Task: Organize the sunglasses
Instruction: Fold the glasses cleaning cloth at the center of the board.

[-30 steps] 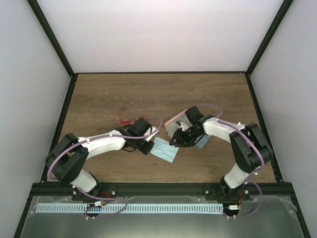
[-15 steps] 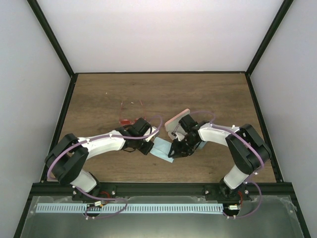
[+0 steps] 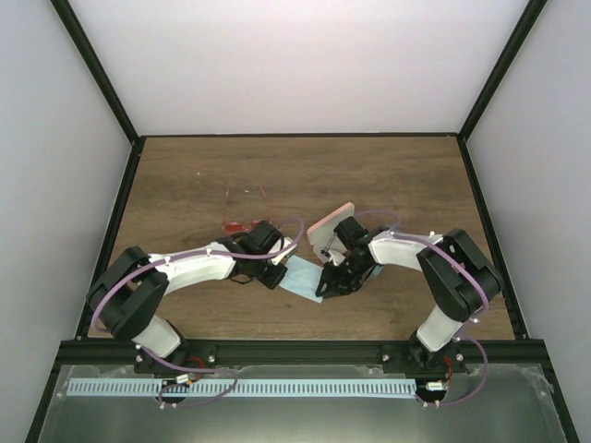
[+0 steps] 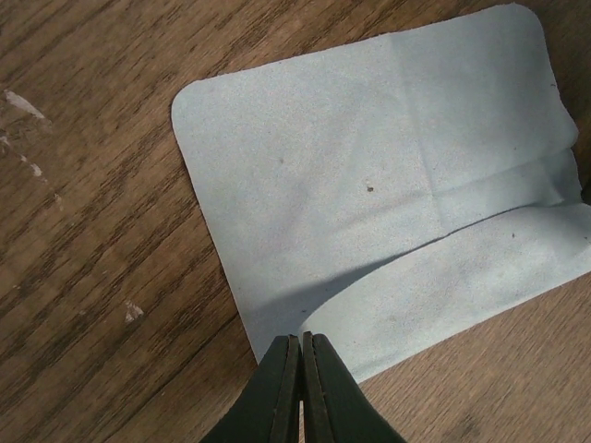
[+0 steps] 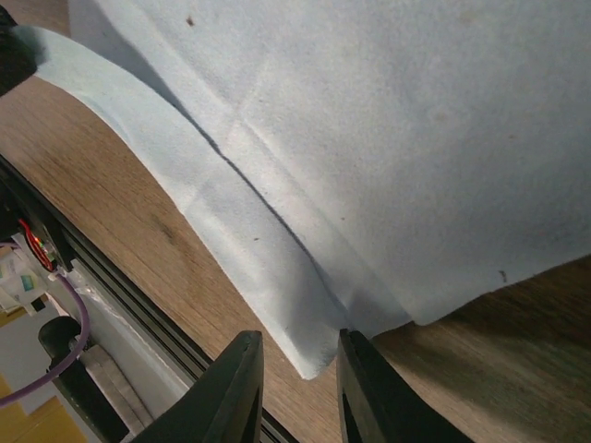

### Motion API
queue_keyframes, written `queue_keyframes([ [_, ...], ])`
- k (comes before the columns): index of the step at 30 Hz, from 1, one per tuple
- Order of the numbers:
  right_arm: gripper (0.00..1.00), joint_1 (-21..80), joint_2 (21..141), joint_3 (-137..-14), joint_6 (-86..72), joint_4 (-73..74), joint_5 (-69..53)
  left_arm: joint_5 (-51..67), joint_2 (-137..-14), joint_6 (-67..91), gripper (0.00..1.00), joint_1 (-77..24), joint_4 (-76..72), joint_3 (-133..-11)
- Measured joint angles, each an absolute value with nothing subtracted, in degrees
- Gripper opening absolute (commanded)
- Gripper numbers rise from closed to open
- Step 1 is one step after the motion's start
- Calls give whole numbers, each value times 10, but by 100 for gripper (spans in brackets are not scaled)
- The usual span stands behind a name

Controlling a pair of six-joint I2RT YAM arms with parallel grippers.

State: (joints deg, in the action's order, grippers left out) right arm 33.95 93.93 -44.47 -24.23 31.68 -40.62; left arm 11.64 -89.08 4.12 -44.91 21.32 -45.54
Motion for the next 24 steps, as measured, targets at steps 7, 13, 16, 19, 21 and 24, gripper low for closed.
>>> queue_keyframes([
  [7,2,340,953,-445,-238,314,-411,116,-891,41,4,-449,213,-456],
  [13,1,340,953,-445,-240,315,-408,114,-891,41,4,-449,213,-456],
  [16,1,340,951,-445,-240,317,-405,109,-891,41,4,-449,213,-457],
  [19,1,340,938,-445,-240,320,-399,105,-891,41,4,-449,213,-458],
  [21,1,340,926,-445,-240,320,-396,102,-891,41,4,-449,213,-458],
  [24,1,340,909,-445,-241,321,-391,97,-891,41,4,-449,214,-461],
])
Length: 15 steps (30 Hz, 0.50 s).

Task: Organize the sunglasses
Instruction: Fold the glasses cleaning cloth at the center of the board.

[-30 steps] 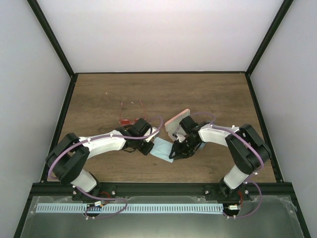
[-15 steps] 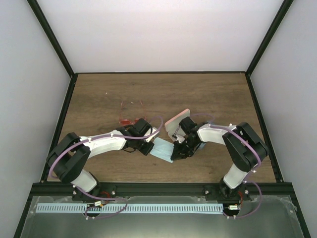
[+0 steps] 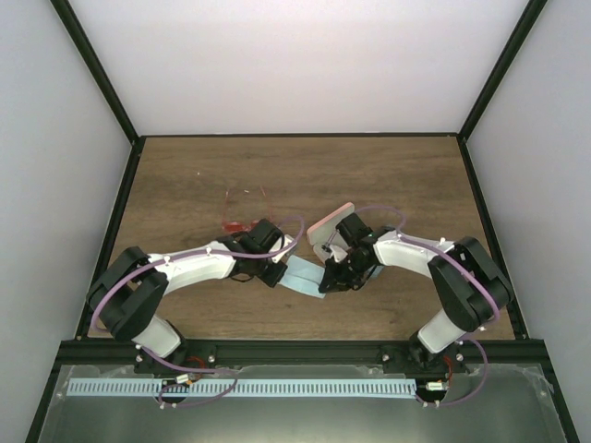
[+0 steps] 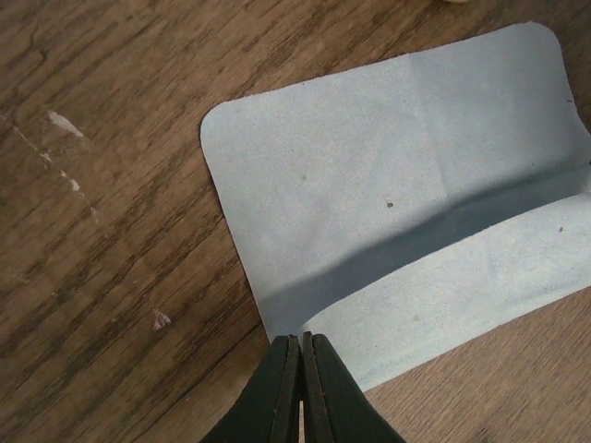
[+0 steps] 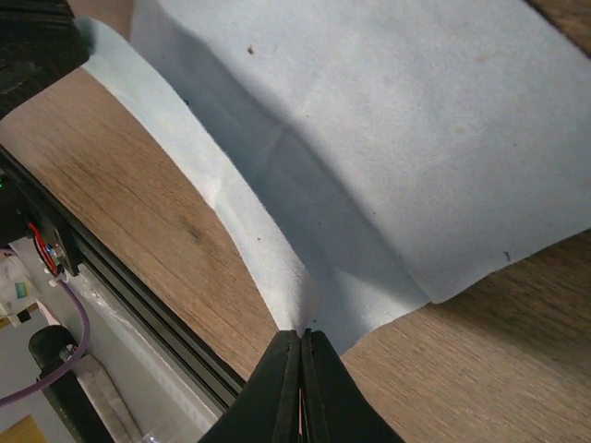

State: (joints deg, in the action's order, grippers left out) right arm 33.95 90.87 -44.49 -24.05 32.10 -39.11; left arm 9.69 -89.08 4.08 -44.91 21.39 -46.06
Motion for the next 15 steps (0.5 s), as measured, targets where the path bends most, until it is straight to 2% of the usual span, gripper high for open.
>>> queue_keyframes([
  [15,1,340,894,-455,-245,336,-353,75,-893,38,4,-449,216,-498],
])
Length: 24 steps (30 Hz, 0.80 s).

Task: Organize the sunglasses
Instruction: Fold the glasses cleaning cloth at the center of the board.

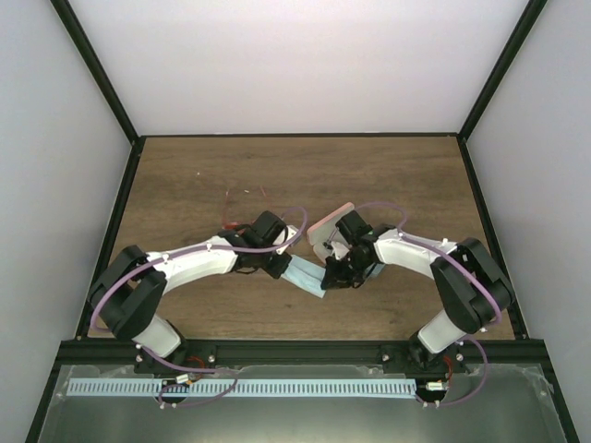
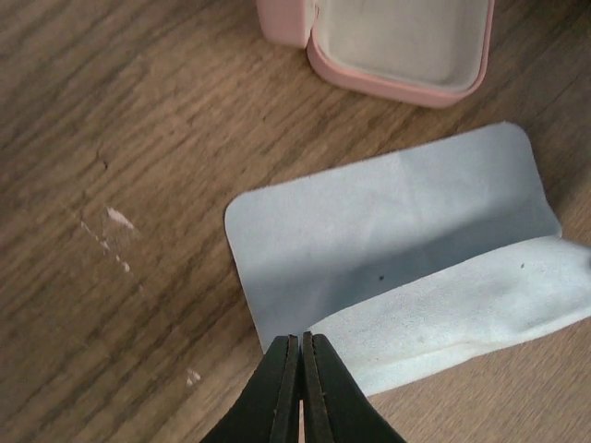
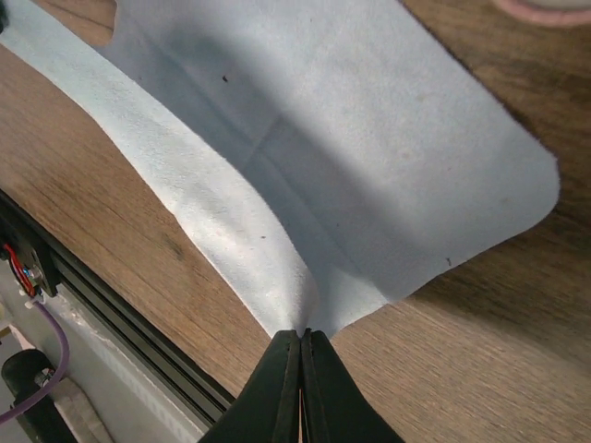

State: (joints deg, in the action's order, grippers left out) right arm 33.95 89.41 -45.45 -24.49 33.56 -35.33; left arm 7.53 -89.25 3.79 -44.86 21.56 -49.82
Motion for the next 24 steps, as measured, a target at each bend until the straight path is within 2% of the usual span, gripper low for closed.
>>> queue_keyframes([
  [24,1,311,903,-474,-243,356,-310,72,-941,23,4,-445,214,-532],
])
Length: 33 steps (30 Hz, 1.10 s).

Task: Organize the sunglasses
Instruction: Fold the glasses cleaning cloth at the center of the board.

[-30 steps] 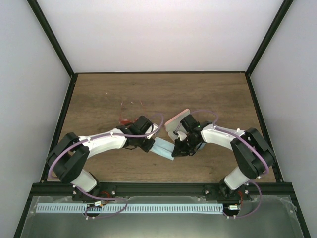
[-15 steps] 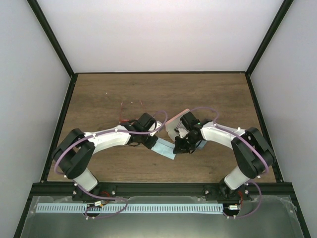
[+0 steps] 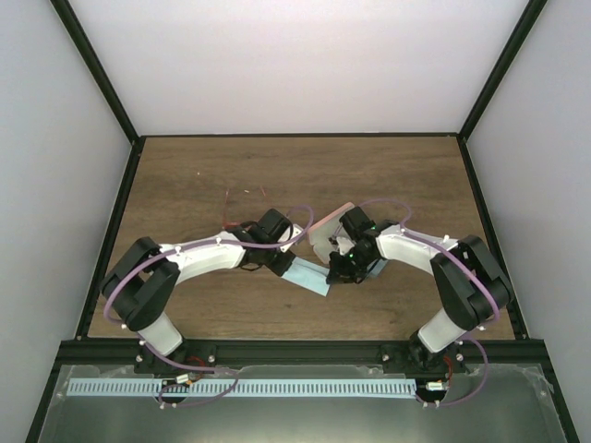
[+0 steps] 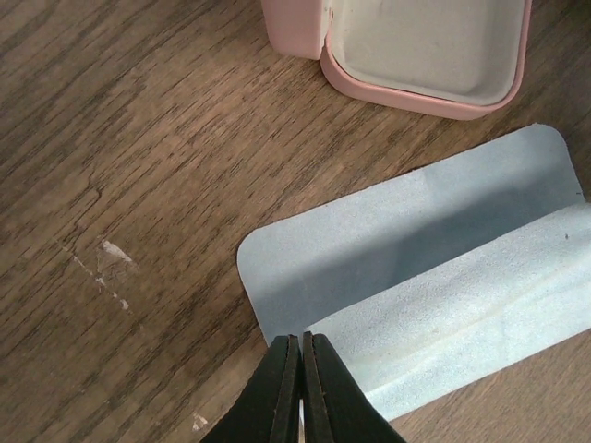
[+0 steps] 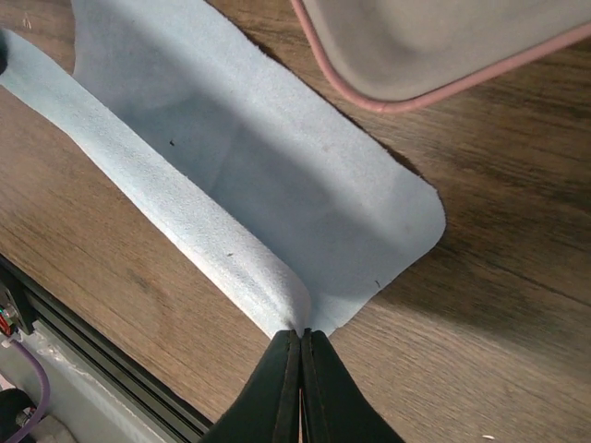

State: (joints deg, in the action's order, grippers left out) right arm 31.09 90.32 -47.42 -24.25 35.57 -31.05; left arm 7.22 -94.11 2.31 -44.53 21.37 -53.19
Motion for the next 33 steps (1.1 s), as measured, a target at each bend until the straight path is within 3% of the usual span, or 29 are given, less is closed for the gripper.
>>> queue_keyframes([
  [33,3,290,918,-484,-243,347,-298,77,-964,13,4,-443,220,-547],
])
